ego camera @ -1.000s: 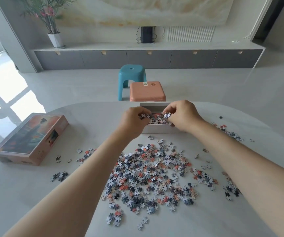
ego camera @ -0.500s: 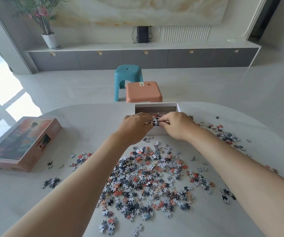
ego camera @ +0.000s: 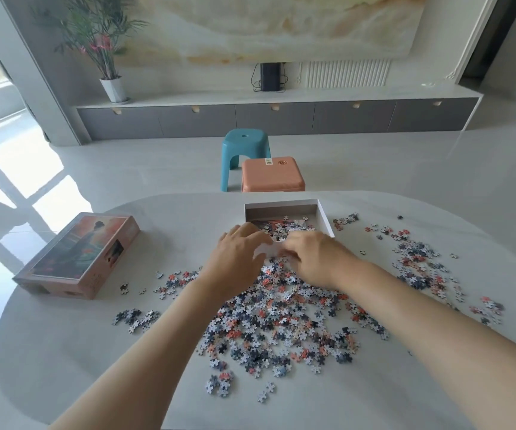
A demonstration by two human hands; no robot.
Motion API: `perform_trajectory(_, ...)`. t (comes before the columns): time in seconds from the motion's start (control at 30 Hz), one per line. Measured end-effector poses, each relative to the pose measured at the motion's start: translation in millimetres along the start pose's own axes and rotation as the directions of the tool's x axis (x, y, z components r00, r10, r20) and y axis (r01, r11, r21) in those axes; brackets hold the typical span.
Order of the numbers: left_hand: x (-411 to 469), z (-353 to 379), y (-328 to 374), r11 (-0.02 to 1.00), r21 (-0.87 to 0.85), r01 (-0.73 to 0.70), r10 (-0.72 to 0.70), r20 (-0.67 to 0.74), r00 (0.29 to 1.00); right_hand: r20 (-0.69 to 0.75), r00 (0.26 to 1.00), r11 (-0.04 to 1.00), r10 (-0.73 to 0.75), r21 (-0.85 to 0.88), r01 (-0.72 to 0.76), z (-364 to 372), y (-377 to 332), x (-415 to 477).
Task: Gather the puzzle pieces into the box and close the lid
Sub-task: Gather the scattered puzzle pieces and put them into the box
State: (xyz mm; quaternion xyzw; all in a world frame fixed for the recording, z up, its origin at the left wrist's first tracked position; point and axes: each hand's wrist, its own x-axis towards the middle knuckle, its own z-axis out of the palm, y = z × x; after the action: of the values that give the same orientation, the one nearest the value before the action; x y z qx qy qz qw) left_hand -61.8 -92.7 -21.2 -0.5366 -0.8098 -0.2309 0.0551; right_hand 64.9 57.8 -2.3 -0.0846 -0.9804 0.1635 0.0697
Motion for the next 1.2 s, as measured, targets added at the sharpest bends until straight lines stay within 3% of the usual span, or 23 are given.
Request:
perform_trajectory(0.07,-8.1,-0.7,4.6,0.999,-0.025,-0.025,0.026,0.037,0.999,0.157,0.982,0.994,0.108,-0.005,-0.109,11.2,-7.4,-3.4)
perform_trajectory(0.13,-14.2,2.6,8.5,0.996,0.037,-0.083,0.08,0.081,0.993,0.212,0.968,0.99,0.138,-0.054,-0.129,20.0,-10.3,-5.2)
perform_trajectory(0.27,-21.0,8.8,13.1,0.997,0.06,-0.056,0.042,0.212,0.976,0.249,0.962,0.993,0.116,-0.063,-0.103,20.1,-10.3,-4.3)
perform_trajectory(0.4,-21.9,10.2,5.5,1.0,0.017,-0.02,0.014,0.304,0.953,0.211,0.964,0.982,0.161,0.065,-0.178,6.8,-6.1,-8.1)
perform_trajectory(0.57,-17.7,6.7,2.4,0.999,0.027,0.026,-0.034,0.351,0.936,0.317,0.899,0.953,0.303,-0.129,-0.275,5.8,-8.0,-9.0)
perform_trajectory(0.63,-16.4,8.4,4.1,0.998,0.064,0.016,-0.039,0.379,0.925,0.3,0.903,0.951,0.308,-0.106,-0.29,12.5,-10.1,-6.3)
perform_trajectory(0.8,-10.2,8.8,4.0,0.998,-0.022,0.065,-0.054,0.341,0.939,0.207,0.932,0.949,0.297,0.044,-0.312,19.9,-14.3,4.1)
perform_trajectory(0.93,-5.6,9.4,0.4,0.989,-0.078,0.129,-0.099,0.307,0.946,0.218,0.921,0.925,0.324,0.132,-0.357,16.6,-12.6,6.2)
perform_trajectory(1.13,4.9,9.4,-4.4,0.979,-0.124,0.159,-0.116,0.3,0.947,0.207,0.937,0.944,0.28,0.12,-0.308,9.9,-14.3,10.8)
perform_trajectory(1.2,11.4,4.5,-2.8,0.968,-0.174,0.179,-0.125,0.283,0.951,0.211,0.935,0.926,0.286,0.189,-0.326,0.4,-14.0,14.5)
